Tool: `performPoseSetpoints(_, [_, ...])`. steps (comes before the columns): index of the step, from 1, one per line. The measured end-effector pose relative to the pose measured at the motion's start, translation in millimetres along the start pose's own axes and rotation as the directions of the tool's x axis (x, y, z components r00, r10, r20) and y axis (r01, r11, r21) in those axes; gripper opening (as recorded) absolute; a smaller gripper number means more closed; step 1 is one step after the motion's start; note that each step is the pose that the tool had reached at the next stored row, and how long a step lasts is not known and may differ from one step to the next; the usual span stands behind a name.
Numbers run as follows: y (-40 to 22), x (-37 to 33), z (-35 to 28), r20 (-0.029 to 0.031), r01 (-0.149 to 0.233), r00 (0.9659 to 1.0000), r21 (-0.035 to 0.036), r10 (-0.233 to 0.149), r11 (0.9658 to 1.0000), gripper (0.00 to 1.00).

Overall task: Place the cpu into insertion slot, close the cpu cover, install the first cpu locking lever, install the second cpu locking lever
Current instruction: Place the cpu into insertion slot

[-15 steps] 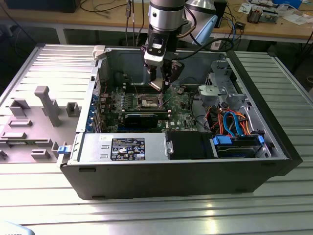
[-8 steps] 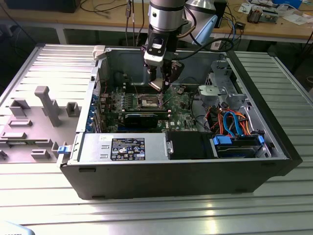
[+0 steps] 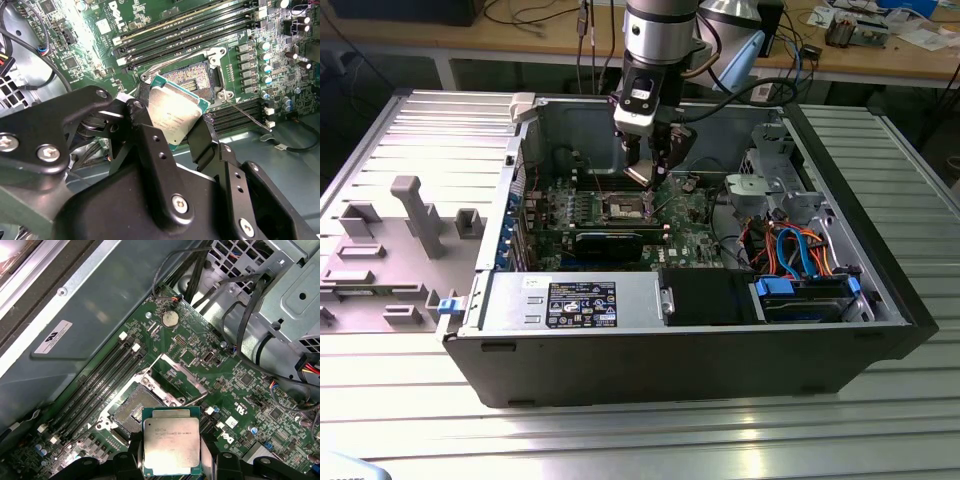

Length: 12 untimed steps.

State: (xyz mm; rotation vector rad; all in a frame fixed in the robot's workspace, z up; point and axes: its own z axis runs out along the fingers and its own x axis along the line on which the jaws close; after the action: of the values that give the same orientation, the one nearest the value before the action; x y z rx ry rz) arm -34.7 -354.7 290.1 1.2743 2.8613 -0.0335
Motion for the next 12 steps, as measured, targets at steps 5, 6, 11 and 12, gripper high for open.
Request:
performPoseSetpoints(5, [0.0, 0.0, 0.1, 0.0003, -0.002, 1.0, 0.0004, 0.002, 1.0, 0.55])
performPoseSetpoints(6, [0.0, 0.0, 0.2, 0.0004, -0.003, 1.0, 0.0005, 0.003, 1.0, 0.55])
performPoseSetpoints(11, [0.0, 0.0, 0.4, 0.0008, -0.006, 1.0, 0.0008, 0.006, 1.0, 0.55])
performPoseSetpoints(12, [0.0, 0.0, 0.4, 0.0008, -0.007, 1.0, 0.001, 0.007, 1.0, 0.55])
